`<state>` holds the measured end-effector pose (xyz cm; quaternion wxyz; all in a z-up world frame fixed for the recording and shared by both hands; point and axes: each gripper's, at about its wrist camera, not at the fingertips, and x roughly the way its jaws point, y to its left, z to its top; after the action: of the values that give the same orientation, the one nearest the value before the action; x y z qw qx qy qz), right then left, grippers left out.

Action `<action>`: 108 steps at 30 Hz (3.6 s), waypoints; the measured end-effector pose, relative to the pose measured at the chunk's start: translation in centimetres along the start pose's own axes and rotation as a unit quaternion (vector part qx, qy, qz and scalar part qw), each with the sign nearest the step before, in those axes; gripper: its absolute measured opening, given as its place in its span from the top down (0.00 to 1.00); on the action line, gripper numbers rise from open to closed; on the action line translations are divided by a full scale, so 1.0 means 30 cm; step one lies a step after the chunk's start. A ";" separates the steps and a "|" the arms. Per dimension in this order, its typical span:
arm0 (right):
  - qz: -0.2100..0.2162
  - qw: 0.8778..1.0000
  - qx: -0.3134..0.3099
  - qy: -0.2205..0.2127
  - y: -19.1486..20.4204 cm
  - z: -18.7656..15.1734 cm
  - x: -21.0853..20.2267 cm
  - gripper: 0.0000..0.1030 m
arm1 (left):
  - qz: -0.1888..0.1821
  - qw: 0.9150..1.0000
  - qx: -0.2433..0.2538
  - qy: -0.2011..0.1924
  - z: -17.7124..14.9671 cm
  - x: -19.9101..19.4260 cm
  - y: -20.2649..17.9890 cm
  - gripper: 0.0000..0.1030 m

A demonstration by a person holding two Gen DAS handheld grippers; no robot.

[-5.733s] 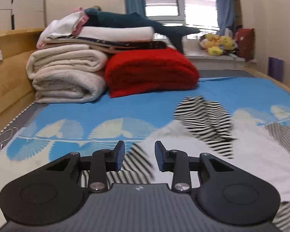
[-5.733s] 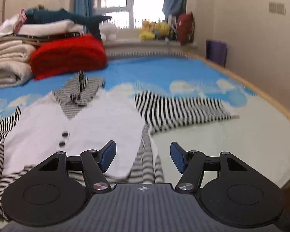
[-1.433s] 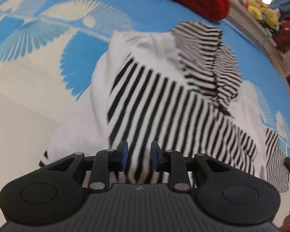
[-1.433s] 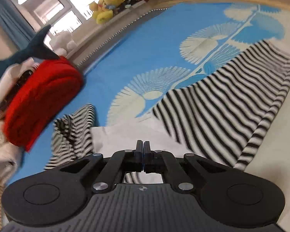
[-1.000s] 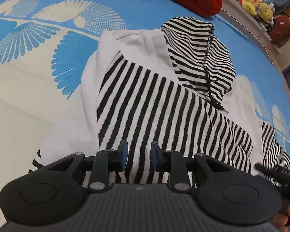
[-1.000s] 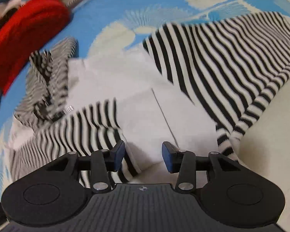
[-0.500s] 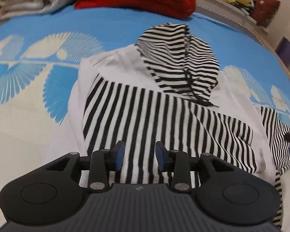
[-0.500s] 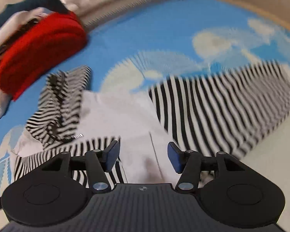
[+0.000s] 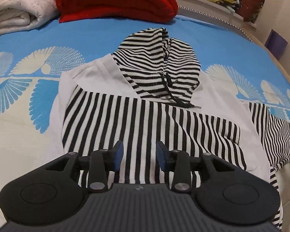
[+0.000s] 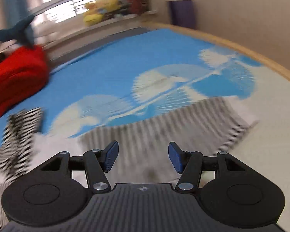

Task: Fold small clothes

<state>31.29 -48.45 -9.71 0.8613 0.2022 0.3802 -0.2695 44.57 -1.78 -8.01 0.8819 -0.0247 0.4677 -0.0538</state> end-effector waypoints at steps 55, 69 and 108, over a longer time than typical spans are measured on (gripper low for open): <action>0.349 0.862 -0.366 0.032 0.721 -0.349 -0.224 0.68 | 0.016 0.996 -0.089 0.004 0.038 -0.002 0.193 0.60; 0.156 0.972 -0.041 0.171 0.505 -0.223 0.016 0.57 | -0.068 0.998 -0.015 -0.003 0.022 0.049 0.004 0.60; 0.069 0.971 -0.028 0.227 0.484 -0.263 0.096 0.56 | 0.012 0.977 -0.211 -0.008 0.062 -0.107 0.396 0.93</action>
<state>37.59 -33.75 -14.78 0.7747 0.2596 0.5579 -0.1453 45.18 10.38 -5.43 0.8611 -0.2053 0.4617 0.0574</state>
